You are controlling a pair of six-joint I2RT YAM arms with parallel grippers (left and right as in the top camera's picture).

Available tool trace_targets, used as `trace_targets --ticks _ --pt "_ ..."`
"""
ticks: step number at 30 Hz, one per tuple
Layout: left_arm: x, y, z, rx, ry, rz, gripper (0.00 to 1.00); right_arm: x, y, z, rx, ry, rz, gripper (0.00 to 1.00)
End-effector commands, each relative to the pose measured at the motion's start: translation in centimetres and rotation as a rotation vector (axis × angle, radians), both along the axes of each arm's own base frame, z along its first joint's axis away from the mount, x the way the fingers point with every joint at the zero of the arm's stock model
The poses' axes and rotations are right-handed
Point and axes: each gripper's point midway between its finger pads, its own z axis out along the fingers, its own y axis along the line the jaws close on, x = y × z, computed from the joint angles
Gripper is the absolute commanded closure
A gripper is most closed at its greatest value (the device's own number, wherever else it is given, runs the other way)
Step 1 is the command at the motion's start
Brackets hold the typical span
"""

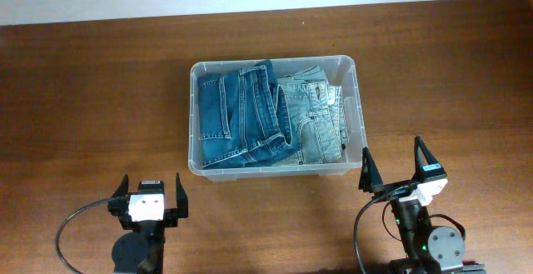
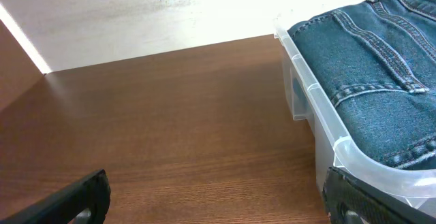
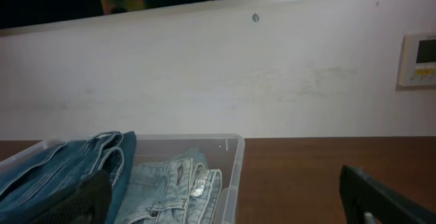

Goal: Pack container

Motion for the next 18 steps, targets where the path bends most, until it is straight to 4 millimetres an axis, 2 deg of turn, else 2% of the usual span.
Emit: trace_targets --ticks 1,8,15,18 --pt "0.0 -0.1 0.0 0.010 -0.006 -0.008 0.00 0.2 -0.2 -1.1 0.010 0.015 -0.008 0.01" --pt "0.0 -0.1 0.0 0.010 -0.006 -0.008 0.00 0.4 -0.2 -2.6 -0.001 0.063 -0.009 0.02" --pt "0.0 -0.1 0.0 0.010 -0.006 -0.008 0.00 0.5 -0.5 -5.9 -0.037 0.196 -0.031 0.02" --pt "0.0 -0.1 0.0 0.010 -0.006 -0.008 0.00 0.5 -0.8 -6.7 -0.039 0.227 -0.048 0.01"
